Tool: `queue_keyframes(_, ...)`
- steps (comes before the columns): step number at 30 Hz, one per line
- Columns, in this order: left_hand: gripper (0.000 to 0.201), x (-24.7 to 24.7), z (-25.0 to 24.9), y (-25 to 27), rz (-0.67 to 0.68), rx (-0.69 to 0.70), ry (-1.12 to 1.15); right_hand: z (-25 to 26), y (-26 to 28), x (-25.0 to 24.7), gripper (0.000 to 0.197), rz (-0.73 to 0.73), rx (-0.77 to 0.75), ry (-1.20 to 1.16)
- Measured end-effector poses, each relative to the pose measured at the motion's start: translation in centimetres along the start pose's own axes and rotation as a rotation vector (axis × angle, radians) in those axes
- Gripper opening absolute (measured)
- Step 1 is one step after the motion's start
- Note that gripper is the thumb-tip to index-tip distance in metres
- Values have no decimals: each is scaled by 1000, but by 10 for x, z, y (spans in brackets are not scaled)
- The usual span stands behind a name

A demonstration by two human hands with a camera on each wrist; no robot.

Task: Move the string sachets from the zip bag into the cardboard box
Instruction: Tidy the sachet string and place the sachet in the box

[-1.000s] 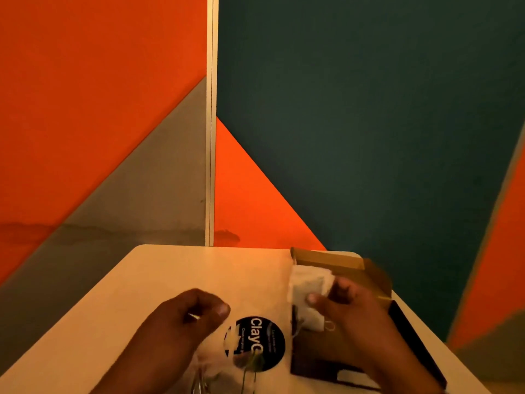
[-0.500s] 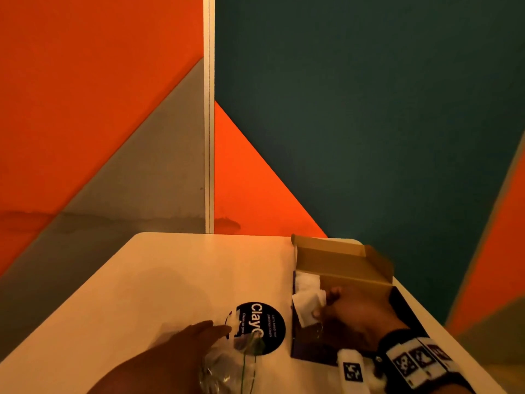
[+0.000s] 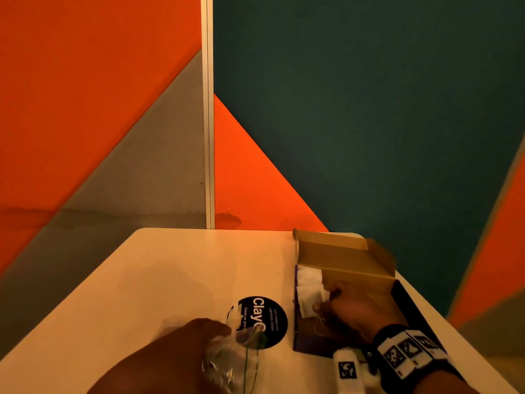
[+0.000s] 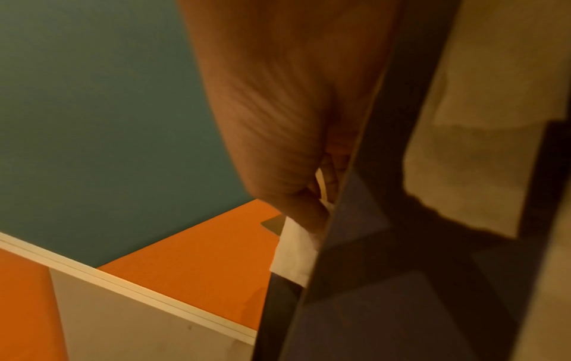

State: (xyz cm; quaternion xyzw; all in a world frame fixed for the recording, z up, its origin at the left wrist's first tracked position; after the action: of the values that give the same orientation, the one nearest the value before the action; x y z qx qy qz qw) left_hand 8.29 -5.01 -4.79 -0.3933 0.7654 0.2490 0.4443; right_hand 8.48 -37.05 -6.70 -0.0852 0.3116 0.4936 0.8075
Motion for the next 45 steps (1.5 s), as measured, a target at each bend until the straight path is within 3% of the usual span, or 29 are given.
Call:
queue_keyframes(7, 87, 4, 7, -2, -9, 1, 2, 0, 2, -2, 38, -9, -27, -14)
queue_keyframes(11, 91, 1, 6, -2, 69, -24, 31, 7, 16, -14, 21, -8, -59, -42)
queue_keyframes(14, 82, -1, 2, -2, 116, -15, 49, 9, 24, -28, 30, -236, -77, 79)
queue_keyframes(16, 90, 1, 2, 0, 114, 3, 20, 23, 47, -31, 25, -345, -184, 50)
queue_keyframes(17, 93, 2, 2, 1, 119, 3, 10, 32, 62, -26, 20, -339, -237, 13)
queue_keyframes(19, 99, 5, 4, 1, 127, -11, 17, 48, 97, -6, 11, -129, -367, 32)
queue_keyframes(21, 98, 8, 5, -1, 121, -17, 32, 58, 124, 21, 5, 173, -487, 245)
queue_keyframes(23, 100, 9, 6, -2, 106, -30, -16, 54, 130, 46, 12, 313, -553, 426)
queue_keyframes(25, 103, 8, 6, -2, 82, -44, -67, 50, 126, 65, 19, 325, -587, 477)
queue_keyframes(28, 91, 5, 5, -2, 50, -49, -54, 42, 123, 85, 20, 343, -597, 442)
queue_keyframes(33, 91, 7, 7, -3, 41, -36, -86, 42, 122, 95, 41, 349, -617, 499)
queue_keyframes(42, 91, 6, 6, -2, 30, -36, -98, 48, 123, 92, 22, 258, -647, 543)
queue_keyframes(45, 91, 5, 5, -2, 29, -39, -103, 46, 125, 92, 26, 277, -667, 508)
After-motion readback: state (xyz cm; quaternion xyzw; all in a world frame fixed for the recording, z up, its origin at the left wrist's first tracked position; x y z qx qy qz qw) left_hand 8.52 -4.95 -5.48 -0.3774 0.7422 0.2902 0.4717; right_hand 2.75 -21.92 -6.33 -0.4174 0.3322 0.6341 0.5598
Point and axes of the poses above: each hand's wrist, its own y-axis away from the middle knuckle, its own x-axis out of the palm, z = x × y, the point moved 2 cm from there along -y, towards the middle knuckle, and after that the axes turned 5 degrees about -z, right-handed, at the moved point
